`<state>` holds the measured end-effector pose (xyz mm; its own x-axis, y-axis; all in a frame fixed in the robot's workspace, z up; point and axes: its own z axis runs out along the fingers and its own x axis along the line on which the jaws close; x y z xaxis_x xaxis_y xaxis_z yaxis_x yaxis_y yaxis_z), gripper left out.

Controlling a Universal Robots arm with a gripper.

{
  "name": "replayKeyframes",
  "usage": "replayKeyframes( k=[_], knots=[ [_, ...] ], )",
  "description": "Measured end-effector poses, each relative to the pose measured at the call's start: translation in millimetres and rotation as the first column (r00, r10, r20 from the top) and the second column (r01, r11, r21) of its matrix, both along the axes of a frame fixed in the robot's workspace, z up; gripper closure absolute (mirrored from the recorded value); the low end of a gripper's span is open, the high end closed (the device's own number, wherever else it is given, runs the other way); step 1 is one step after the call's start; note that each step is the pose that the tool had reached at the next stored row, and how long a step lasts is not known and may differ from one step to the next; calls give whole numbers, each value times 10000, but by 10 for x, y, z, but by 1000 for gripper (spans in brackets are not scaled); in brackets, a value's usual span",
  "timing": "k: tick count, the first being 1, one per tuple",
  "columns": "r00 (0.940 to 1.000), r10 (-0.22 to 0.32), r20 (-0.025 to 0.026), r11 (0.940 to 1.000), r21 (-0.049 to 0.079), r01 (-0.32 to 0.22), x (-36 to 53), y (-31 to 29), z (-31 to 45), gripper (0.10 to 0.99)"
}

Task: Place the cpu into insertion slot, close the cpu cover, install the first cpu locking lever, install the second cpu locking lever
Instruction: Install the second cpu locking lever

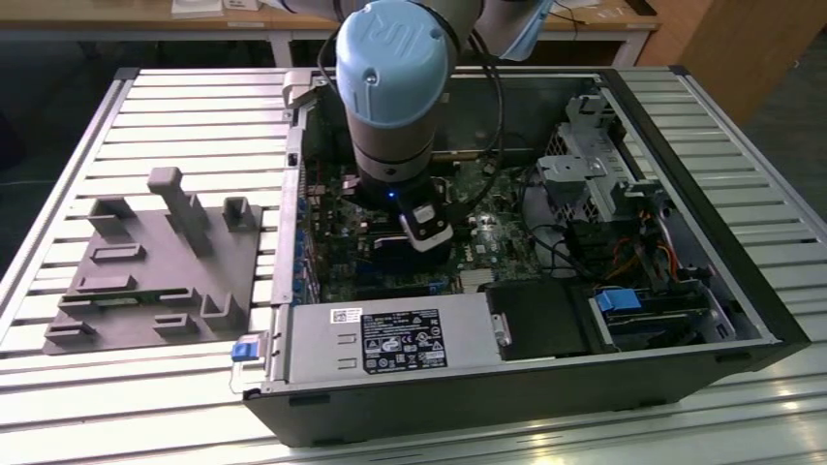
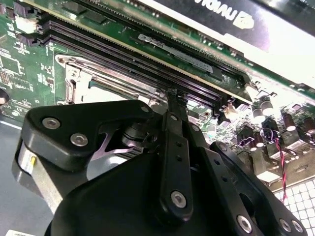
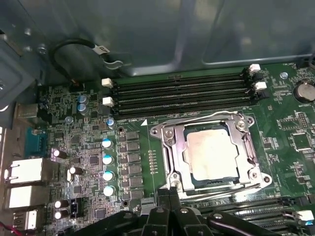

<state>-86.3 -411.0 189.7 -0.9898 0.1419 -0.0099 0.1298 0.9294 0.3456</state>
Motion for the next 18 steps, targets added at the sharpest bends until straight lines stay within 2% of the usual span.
replayKeyframes(
  k=[12,18],
  knots=[
    [10000,2,-1,10000,4,-2,-31,22,-49,984],
    [10000,1,0,10000,6,-1,-31,22,15,984]
  ],
)
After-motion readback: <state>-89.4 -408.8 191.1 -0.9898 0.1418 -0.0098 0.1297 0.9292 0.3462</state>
